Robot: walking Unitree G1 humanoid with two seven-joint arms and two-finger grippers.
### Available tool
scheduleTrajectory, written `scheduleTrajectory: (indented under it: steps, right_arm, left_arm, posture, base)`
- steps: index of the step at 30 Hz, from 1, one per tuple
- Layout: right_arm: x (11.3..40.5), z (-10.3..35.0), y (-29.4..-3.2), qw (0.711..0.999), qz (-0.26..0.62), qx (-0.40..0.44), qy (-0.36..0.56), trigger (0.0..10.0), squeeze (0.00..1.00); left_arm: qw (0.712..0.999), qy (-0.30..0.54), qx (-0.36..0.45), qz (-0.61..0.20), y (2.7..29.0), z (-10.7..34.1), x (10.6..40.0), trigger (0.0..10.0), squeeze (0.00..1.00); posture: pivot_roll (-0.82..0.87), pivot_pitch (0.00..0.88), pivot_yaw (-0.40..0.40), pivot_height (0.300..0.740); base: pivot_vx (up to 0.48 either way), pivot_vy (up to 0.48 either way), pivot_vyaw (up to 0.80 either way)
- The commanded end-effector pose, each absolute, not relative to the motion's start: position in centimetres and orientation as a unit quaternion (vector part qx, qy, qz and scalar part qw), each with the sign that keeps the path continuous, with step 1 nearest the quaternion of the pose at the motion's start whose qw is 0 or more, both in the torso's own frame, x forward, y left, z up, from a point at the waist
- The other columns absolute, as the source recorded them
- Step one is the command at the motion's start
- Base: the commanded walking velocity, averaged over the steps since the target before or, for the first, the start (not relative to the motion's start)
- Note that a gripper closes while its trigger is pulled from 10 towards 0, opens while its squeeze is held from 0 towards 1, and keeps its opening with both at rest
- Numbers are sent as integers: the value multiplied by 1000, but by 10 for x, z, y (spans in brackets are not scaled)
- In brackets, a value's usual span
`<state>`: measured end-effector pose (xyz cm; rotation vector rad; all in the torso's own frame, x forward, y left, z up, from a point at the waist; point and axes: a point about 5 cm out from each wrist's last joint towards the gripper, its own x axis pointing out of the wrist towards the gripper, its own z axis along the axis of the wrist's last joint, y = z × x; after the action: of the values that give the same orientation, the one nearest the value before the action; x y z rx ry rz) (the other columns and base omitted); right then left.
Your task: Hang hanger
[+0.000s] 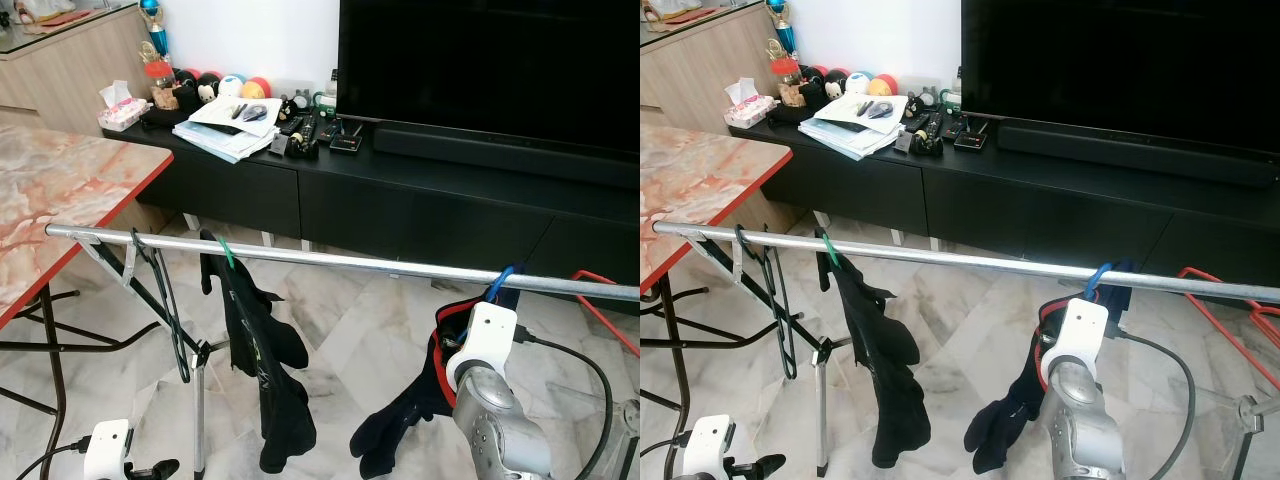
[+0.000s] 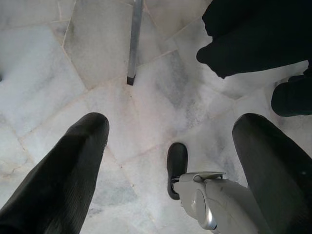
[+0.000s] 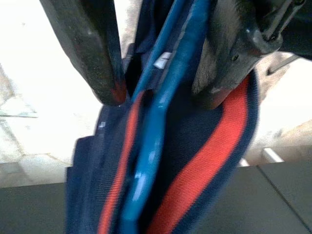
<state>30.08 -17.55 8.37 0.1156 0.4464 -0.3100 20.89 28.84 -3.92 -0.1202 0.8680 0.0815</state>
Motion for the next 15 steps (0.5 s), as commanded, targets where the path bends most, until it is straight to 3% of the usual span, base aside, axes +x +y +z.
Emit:
scheduleTrajectory:
  steps: [1,8,15]
  right_arm:
    - [298,78,-181,956,-176,49,229,10000,0]
    - [289,77,-192,944,-237,47,226,10000,0]
    - [282,61,-175,935,-205,110,268,10000,0]
  left_arm:
    - [899,433,-55,42,293,-40,204,10000,0]
    - [899,432,-56,41,293,-40,204,10000,0]
    - [899,433,-55,39,293,-40,204,10000,0]
  posture:
    - [46,104,60,740]
    - [42,103,60,740]
    - [41,101,63,740]
  base:
    - [0,0,0]
    - [0,0,0]
    - [0,0,0]
